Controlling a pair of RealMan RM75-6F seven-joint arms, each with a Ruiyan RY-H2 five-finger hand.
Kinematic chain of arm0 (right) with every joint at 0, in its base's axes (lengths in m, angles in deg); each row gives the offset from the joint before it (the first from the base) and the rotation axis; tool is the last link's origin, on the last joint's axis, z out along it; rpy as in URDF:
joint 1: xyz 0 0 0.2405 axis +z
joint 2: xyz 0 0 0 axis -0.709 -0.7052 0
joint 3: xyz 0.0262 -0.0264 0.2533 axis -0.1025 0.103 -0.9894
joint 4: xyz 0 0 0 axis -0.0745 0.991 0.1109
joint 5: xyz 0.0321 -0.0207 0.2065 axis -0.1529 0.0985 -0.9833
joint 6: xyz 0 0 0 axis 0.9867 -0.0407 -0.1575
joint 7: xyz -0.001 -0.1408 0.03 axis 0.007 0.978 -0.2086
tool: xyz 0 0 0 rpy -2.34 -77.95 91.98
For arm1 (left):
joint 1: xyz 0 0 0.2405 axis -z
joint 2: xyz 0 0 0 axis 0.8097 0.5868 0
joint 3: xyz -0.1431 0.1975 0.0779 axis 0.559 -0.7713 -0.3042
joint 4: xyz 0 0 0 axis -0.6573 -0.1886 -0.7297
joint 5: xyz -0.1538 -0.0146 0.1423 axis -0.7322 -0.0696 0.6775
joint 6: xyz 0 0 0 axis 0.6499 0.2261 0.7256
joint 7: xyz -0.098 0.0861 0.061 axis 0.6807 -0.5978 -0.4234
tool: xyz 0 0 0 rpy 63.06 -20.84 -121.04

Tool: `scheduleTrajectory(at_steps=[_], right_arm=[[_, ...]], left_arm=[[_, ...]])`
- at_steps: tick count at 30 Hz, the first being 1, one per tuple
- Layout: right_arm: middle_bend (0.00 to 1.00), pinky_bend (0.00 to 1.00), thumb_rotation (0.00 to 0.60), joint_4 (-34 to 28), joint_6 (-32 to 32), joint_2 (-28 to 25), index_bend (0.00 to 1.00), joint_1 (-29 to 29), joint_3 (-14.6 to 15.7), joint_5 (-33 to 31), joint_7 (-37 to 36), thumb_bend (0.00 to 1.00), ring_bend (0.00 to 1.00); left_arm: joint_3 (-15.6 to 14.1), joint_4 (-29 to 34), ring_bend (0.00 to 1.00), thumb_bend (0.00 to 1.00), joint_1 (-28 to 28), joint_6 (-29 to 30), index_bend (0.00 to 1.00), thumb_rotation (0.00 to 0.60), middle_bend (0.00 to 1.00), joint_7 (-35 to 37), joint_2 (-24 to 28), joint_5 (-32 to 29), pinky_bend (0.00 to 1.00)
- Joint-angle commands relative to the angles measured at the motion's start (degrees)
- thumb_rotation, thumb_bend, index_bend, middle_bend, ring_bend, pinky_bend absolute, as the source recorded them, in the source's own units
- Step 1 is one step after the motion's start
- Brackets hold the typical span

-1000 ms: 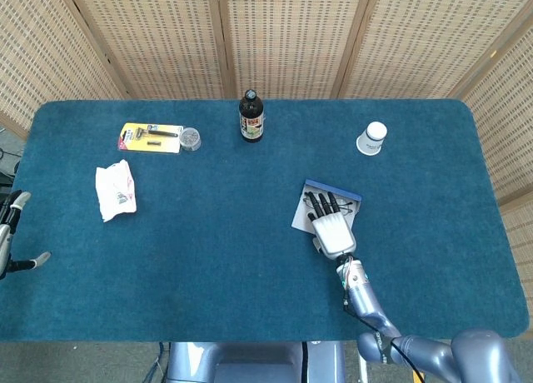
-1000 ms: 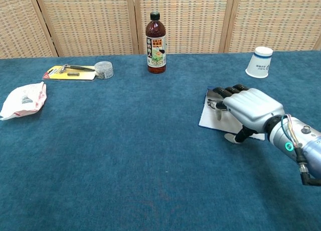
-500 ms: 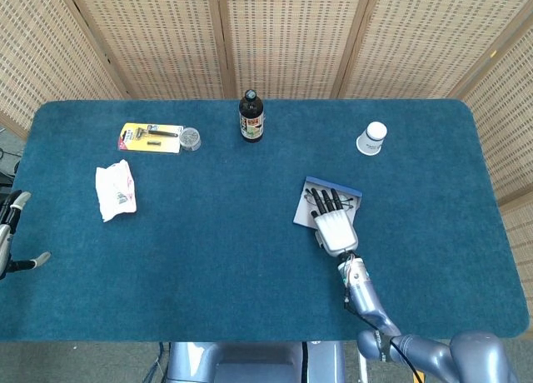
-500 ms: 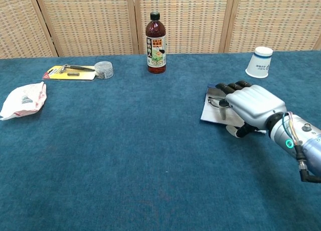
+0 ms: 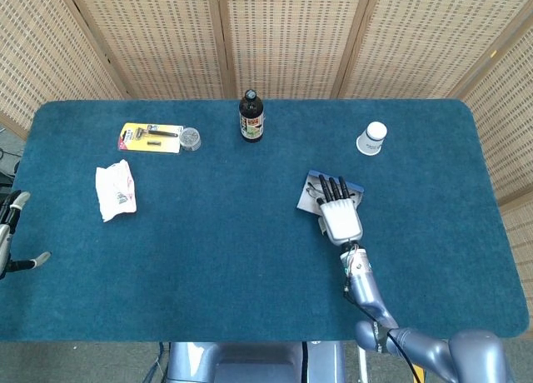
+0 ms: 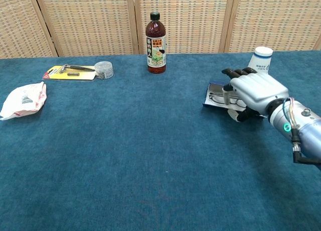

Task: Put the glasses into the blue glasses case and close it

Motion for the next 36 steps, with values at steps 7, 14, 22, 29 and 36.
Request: scheduleTrajectory(at_steps=[7, 14, 22, 29, 36], right_arm=[[0.0, 0.01, 0.6, 5.0, 2.3, 1.5, 0.44, 2.5, -4.6, -4.2, 0.5, 0.49, 0.0], [0.0, 0.01, 0.6, 6.3, 3.8, 1.7, 0.46, 3.0, -5.0, -5.3, 0.5, 0.5, 0.0], [0.0, 0.01, 0.6, 6.0, 5.1, 1.9, 0.56, 2.8, -3.7, -5.0, -0.3, 0.52, 0.0], [0.0, 0.01, 0.6, 4.8, 4.0, 1.0, 0.68, 2.5, -2.9, -3.8, -0.4, 0.55, 0.0], [0.0, 0.02, 0.6, 1.0, 1.2, -2.0, 0.74, 0.9, -0.6, -0.2, -1.9, 0.57, 0.0]], left_arm=[[0.1, -0.1, 0.0, 0.0, 0.2, -0.4, 0.0, 0.6, 0.0, 0.0, 0.0, -0.3, 0.0], [0.1, -0.3, 0.0, 0.0, 0.3, -0.7, 0.0, 0.6, 0.0, 0.0, -0.1, -0.6, 0.0], [0.1, -0.2, 0.0, 0.0, 0.4, -0.8, 0.0, 0.6, 0.0, -0.1, -0.1, -0.6, 0.0], [0.1, -0.3, 0.0, 0.0, 0.3, -0.9, 0.0, 0.6, 0.0, 0.4, 0.1, -0.6, 0.0], [0.1, -0.2, 0.0, 0.0, 0.3, -0.6, 0.0, 0.6, 0.0, 0.4, 0.1, -0.3, 0.0]])
